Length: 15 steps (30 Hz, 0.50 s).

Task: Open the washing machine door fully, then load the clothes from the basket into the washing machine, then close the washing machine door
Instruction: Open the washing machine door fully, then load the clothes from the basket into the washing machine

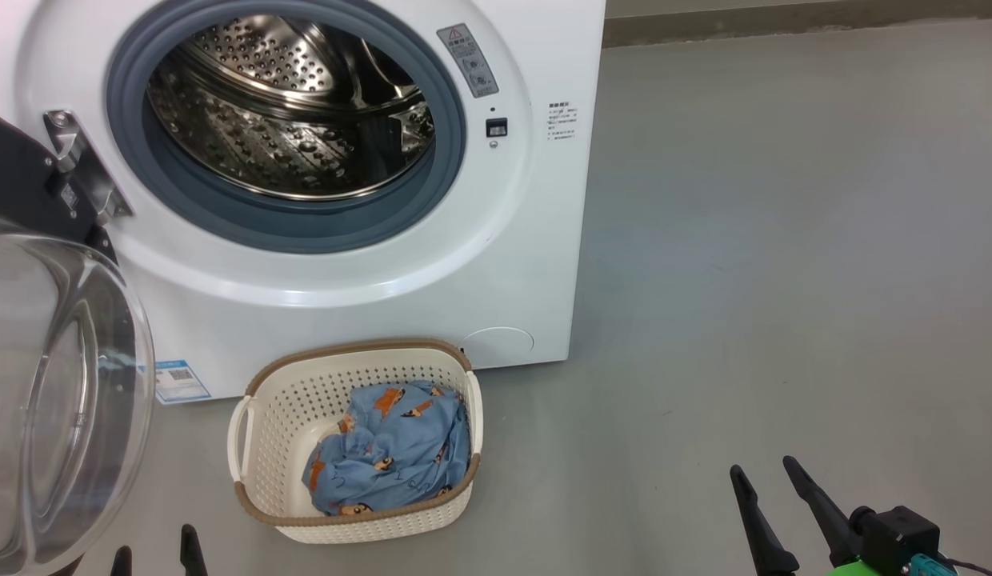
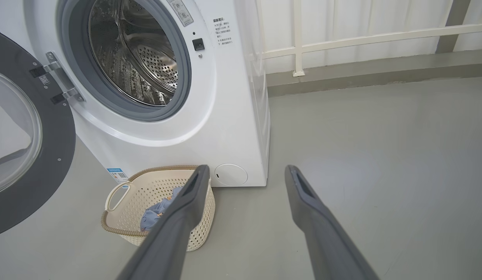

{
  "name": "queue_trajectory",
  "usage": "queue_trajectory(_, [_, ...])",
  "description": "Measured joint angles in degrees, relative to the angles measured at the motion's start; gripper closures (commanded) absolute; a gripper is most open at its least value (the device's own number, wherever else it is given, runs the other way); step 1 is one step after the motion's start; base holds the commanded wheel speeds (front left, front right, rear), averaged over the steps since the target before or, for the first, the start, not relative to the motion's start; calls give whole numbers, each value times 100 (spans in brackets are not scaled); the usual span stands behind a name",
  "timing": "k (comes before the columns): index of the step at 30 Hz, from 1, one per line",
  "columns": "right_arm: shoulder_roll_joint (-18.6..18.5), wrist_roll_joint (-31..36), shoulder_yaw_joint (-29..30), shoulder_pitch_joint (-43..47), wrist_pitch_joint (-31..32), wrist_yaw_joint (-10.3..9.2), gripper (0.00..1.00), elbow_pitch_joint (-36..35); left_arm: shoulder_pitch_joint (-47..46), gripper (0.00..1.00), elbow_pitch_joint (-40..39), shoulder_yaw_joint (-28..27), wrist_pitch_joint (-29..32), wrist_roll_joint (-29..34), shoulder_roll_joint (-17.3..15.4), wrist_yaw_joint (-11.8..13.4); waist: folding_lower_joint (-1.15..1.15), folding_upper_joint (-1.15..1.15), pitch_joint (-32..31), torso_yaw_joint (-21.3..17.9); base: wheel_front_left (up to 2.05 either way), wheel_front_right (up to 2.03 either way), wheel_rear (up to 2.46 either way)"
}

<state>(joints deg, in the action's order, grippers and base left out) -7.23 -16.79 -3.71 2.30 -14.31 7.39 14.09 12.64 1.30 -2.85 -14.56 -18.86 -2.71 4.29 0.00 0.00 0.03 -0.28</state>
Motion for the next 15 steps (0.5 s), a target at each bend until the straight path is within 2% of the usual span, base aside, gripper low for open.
queue_trajectory(9, [1,0,-3,0,0,0,0,-1,0,0,1,-5,-1,-96,0,-59,0,0,31,3,7,-7,0])
queue_trajectory(15, [1,0,-2,0,0,0,0,-2,0,0,4,-13,0,-100,0,-60,0,0,52,8,81,-81,0])
